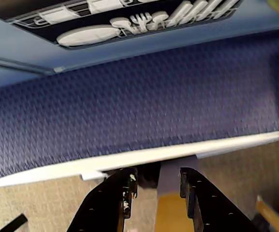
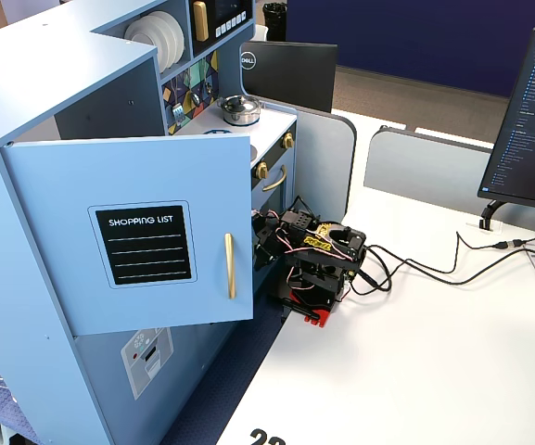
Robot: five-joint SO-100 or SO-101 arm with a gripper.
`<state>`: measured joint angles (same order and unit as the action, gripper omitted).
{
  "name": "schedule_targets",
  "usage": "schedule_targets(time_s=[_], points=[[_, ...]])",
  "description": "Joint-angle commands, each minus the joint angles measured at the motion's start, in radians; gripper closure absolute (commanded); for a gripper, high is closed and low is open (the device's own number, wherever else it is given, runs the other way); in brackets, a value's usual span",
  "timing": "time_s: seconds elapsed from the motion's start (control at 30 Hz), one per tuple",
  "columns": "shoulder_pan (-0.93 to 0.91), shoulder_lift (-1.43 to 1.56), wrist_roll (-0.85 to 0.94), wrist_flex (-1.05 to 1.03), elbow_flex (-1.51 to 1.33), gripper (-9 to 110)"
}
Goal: Pick up the green pineapple from the left cabinet and place it in the gray recipient
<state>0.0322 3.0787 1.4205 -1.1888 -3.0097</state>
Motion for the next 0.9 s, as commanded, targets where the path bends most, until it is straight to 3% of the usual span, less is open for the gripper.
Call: schedule_targets(time_s=[0.0, 0.27, 0.87], points=[[-0.018, 0.055, 0.021, -0.144, 0.009, 101], [-0.074, 0.100, 0.166, -0.334, 0.008, 101], [-0.003, 0.100, 0.112, -0.342, 0.008, 96]])
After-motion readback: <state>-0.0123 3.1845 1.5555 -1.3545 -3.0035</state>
